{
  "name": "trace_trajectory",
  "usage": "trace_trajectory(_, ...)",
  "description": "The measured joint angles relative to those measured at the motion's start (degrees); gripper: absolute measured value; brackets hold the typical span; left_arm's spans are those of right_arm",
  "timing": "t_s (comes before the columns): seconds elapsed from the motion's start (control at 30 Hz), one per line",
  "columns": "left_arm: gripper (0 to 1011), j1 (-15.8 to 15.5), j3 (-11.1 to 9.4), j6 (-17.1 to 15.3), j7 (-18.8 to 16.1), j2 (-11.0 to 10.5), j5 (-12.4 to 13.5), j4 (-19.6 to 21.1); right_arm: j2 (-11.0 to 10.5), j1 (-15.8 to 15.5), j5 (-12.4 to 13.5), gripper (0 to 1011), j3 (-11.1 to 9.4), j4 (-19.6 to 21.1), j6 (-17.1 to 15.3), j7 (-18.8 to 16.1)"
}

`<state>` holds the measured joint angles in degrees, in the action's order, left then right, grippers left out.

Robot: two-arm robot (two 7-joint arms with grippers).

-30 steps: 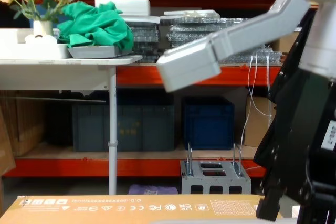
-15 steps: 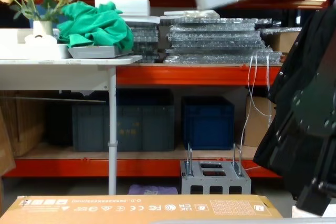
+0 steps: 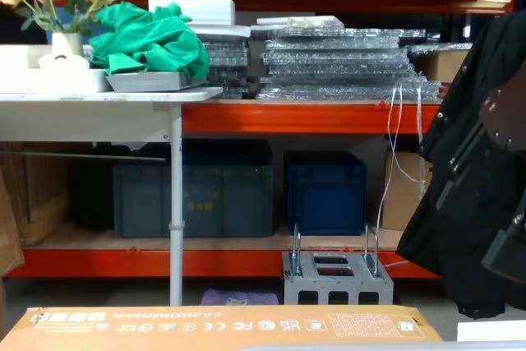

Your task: Use one hand to grasp the basket and place it at the designated location.

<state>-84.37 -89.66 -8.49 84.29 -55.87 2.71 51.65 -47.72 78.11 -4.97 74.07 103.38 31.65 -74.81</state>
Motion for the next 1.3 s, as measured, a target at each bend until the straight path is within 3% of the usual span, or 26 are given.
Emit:
trace_trajectory(0.5,0,0.00,0.00,0.00,0.00,0.00,0.00,-0.01,0.81,-1.41,-2.77,1001,-0.02,1.77,0.02,-0.77)
trace_trajectory(0.63,0,0.00,0.00,0.00,0.00,0.00,0.00,-0.02,2.25,-1.81,-5.45,1001,1.14,2.59,-0.79,-0.80)
trace_trajectory(1.3,0,0.00,0.00,0.00,0.00,0.00,0.00,0.00,8.03,-2.72,-12.33,1000,7.45,0.24,-4.69,-0.79)
